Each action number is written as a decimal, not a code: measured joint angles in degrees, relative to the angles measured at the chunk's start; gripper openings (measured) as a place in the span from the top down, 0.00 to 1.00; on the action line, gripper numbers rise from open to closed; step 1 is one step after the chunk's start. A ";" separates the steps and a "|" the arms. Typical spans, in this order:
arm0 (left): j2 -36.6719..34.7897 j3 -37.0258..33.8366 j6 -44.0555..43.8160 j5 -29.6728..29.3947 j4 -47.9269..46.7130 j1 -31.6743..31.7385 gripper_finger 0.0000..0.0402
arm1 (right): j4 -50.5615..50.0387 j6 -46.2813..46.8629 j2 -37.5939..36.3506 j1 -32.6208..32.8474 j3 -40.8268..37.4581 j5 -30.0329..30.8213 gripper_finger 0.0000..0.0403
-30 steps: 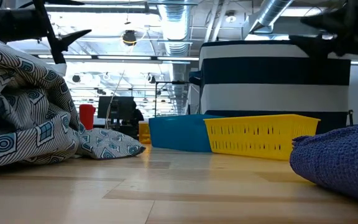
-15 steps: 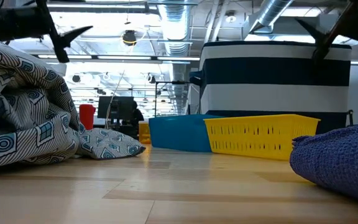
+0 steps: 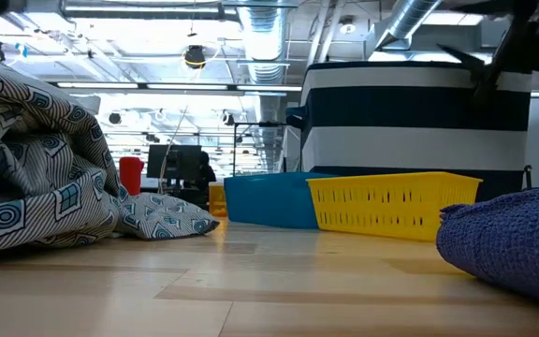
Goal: Pick & Place Medicine items
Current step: Put the gray patient gown into the blue laundry organizer
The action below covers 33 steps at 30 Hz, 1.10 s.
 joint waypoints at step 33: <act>31.87 72.83 -45.61 -4.39 -117.32 -44.07 0.22 | -22.11 -10.54 39.57 27.88 56.39 -23.03 0.43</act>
